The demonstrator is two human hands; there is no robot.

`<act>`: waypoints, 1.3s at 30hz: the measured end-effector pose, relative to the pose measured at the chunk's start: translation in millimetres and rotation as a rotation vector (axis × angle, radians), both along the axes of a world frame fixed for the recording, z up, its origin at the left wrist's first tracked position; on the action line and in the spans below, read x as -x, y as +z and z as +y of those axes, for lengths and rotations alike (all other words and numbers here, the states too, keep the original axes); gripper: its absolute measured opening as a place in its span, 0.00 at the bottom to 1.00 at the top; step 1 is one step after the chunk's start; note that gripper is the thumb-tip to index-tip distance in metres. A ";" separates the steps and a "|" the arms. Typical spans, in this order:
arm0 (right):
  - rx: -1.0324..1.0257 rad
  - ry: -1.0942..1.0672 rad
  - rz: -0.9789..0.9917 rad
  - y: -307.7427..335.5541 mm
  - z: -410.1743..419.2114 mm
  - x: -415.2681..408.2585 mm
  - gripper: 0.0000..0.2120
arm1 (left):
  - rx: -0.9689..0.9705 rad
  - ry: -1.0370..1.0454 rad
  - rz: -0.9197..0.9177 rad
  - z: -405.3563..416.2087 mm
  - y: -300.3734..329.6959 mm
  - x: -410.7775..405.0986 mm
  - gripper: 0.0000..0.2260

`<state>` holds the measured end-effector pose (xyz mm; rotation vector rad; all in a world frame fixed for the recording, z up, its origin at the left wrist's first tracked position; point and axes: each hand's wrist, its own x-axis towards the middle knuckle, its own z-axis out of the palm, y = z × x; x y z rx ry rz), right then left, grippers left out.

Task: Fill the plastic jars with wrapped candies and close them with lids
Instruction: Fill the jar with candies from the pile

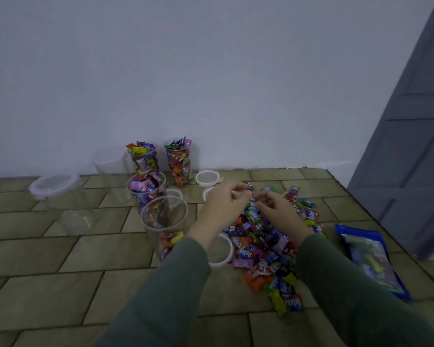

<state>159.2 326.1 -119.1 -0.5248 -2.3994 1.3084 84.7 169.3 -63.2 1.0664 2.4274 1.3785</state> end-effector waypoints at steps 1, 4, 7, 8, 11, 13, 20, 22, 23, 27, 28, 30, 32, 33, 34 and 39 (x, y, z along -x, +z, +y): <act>-0.032 -0.013 -0.008 -2.9 6.7 -3.1 0.06 | 0.030 -0.015 -0.023 9.7 -8.1 0.9 0.11; -0.120 -0.095 -0.027 -9.6 26.0 -7.8 0.04 | 0.128 -0.033 0.007 37.2 -27.7 5.4 0.15; -0.201 -0.255 -0.093 -16.8 50.0 -3.4 0.05 | 0.220 -0.023 0.003 65.4 -42.7 14.8 0.19; -0.219 -0.335 -0.136 -18.7 58.0 -1.0 0.08 | 0.257 -0.022 0.004 74.6 -46.1 18.2 0.21; -0.221 -0.546 -0.284 -20.0 76.9 5.4 0.18 | 0.357 -0.012 0.054 101.6 -54.4 31.5 0.23; -0.192 -0.599 -0.394 -23.5 89.9 10.7 0.22 | 0.441 -0.003 0.120 120.2 -60.3 40.4 0.24; -0.146 -0.650 -0.470 -39.7 125.0 36.3 0.27 | 0.606 0.023 0.102 162.9 -79.4 61.1 0.37; -0.160 -0.589 -0.455 -42.7 134.4 44.2 0.30 | 0.616 0.011 0.056 172.7 -81.0 65.9 0.40; -0.169 -0.542 -0.464 -44.9 138.9 49.0 0.31 | 0.623 0.001 0.031 177.5 -82.0 67.8 0.40; -0.303 -0.333 -0.535 -55.3 147.2 66.2 0.32 | 0.660 -0.019 0.057 186.3 -88.7 72.7 0.35; -0.334 -0.284 -0.531 -57.0 146.1 69.2 0.31 | 0.676 -0.021 0.089 186.0 -89.9 73.5 0.31; -0.382 -0.206 -0.509 -59.4 141.9 72.4 0.30 | 0.712 -0.012 0.124 184.1 -91.0 74.0 0.25; -0.431 -0.165 -0.489 -60.5 136.4 73.9 0.30 | 0.754 0.041 0.123 182.8 -90.1 71.3 0.21; -0.454 -0.155 -0.492 -60.7 134.4 74.9 0.32 | 0.779 0.063 0.116 182.6 -89.3 69.4 0.20; -0.482 -0.148 -0.501 -61.4 133.6 76.4 0.35 | 0.802 0.072 0.105 181.9 -89.2 67.0 0.21; -0.627 -0.140 -0.555 -69.5 132.6 82.9 0.30 | 0.813 0.057 0.159 169.5 -104.1 65.0 0.23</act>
